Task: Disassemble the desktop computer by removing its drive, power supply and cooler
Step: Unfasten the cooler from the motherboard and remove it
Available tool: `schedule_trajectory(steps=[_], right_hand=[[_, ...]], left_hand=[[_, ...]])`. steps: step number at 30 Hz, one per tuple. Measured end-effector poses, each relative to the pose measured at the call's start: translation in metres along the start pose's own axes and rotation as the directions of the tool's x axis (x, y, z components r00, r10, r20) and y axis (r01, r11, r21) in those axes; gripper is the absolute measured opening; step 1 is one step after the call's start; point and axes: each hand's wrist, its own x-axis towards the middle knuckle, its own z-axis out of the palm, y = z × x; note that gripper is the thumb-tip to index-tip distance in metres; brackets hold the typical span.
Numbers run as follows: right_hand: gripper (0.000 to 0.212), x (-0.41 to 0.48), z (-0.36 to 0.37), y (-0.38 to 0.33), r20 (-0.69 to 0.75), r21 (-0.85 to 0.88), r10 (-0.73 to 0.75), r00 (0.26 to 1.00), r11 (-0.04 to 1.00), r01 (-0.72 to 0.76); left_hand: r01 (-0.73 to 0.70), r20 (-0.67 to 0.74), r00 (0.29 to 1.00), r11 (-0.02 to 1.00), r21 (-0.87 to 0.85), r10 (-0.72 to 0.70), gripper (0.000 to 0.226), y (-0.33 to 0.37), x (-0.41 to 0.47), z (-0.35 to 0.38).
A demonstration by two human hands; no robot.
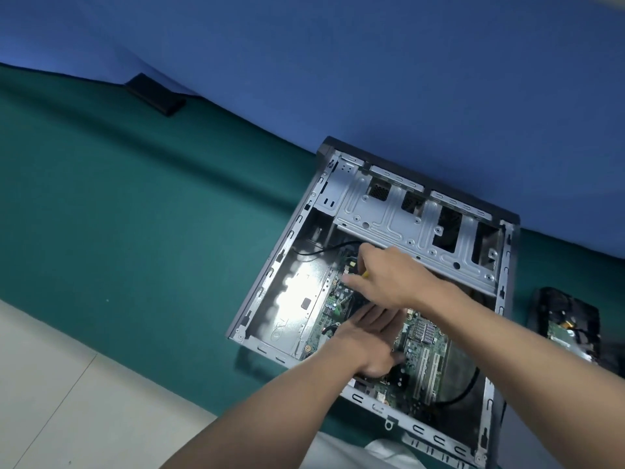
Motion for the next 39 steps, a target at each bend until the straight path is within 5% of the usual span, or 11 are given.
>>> schedule_trajectory(steps=[4, 8, 11, 17, 20, 23, 29, 34, 39], right_hand=[[0.067, -0.003, 0.004, 0.001, -0.07, 0.116, 0.101, 0.992, 0.989, -0.093], [0.083, -0.01, 0.004, 0.003, -0.068, 0.285, 0.193, 0.979, 0.944, -0.166], [0.083, -0.017, 0.006, 0.002, -0.054, 0.42, 0.21, 0.976, 0.892, -0.169], [0.073, -0.018, 0.011, 0.0, 0.065, 0.717, 0.189, 0.98, 0.674, -0.178], [0.074, -0.021, 0.021, 0.003, -0.064, 0.762, 0.238, 0.969, 0.639, -0.107], [0.042, -0.032, 0.05, 0.018, -0.382, 0.556, 0.359, 0.852, 0.825, -0.098], [0.115, -0.031, 0.108, 0.033, -0.156, 0.135, 0.106, 0.982, 0.987, -0.085], [0.106, -0.014, 0.125, 0.03, -0.218, -0.107, 0.009, 0.976, 0.994, -0.033], [0.101, -0.011, 0.132, 0.031, -0.274, -0.14, 0.006, 0.962, 0.989, -0.046]], left_hand=[[-0.09, -0.019, 0.996, 0.986, -0.139, 0.088, 0.06, -0.005, -0.017, -0.032], [0.063, -0.297, 0.933, 0.907, -0.416, -0.201, 0.028, -0.026, -0.054, -0.062], [-0.011, -0.473, 0.852, 0.895, -0.446, -0.225, 0.036, -0.031, -0.063, -0.088], [-0.014, -0.518, 0.816, 0.887, -0.462, -0.257, 0.029, -0.028, -0.049, -0.096], [-0.004, -0.541, 0.802, 0.903, -0.429, -0.253, 0.023, -0.033, -0.051, -0.096], [-0.026, -0.541, 0.809, 0.906, -0.423, -0.229, 0.037, -0.037, -0.049, -0.098], [-0.1, -0.491, 0.871, 0.983, -0.155, 0.012, 0.036, -0.045, -0.044, -0.103], [-0.143, -0.248, 0.951, 0.974, 0.175, 0.185, 0.04, -0.05, -0.045, -0.12], [-0.222, -0.053, 0.96, 0.867, 0.446, 0.274, 0.024, -0.044, -0.027, -0.145]])
